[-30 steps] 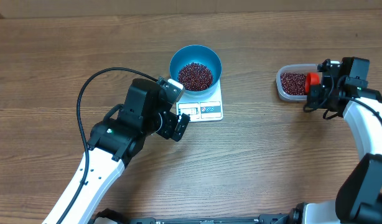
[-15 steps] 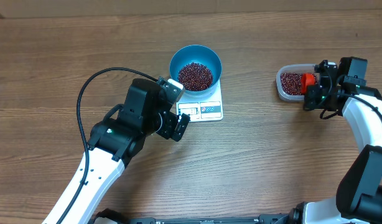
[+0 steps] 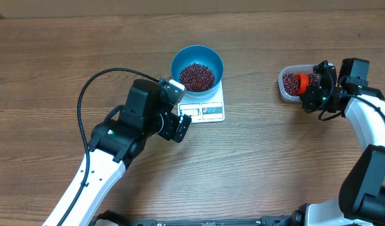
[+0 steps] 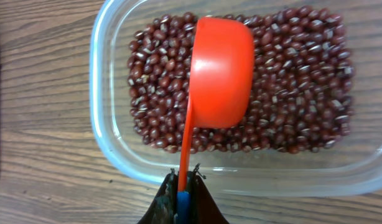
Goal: Scoop item into bowl and weigh 150g on scale
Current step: 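Lower the red scoop into the tub and drag it through the beans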
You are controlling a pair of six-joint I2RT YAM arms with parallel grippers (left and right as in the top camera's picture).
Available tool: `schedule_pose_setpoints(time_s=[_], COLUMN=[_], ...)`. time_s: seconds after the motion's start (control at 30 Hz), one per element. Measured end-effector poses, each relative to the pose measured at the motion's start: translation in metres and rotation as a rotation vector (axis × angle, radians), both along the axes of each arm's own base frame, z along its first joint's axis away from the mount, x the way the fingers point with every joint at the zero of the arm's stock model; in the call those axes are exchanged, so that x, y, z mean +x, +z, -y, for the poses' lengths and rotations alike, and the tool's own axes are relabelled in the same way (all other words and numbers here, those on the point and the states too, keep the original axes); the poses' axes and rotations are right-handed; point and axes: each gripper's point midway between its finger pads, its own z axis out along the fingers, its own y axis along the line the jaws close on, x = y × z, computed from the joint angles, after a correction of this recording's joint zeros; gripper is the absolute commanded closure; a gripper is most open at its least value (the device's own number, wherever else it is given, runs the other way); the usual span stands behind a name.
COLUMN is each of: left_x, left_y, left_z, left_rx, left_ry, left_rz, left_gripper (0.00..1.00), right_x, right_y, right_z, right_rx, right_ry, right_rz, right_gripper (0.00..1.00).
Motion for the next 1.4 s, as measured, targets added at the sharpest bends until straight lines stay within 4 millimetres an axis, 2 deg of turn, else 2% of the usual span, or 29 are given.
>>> schedule_pose_setpoints(time_s=[0.6,1.4], left_x=[0.000,0.000], left_y=[0.000,0.000], left_z=[0.000,0.000], left_rx=[0.000,0.000], left_ry=[0.000,0.000], left_rz=[0.001,0.001], left_gripper=[0.01,0.00], right_x=[-0.005,-0.005], right_y=[-0.001,-0.001], right_z=[-0.014,-0.017], right_rx=[0.077,0.101], right_ry=[0.028,0.034], right_rz=[-0.018,-0.015], right_gripper=[0.96,0.96])
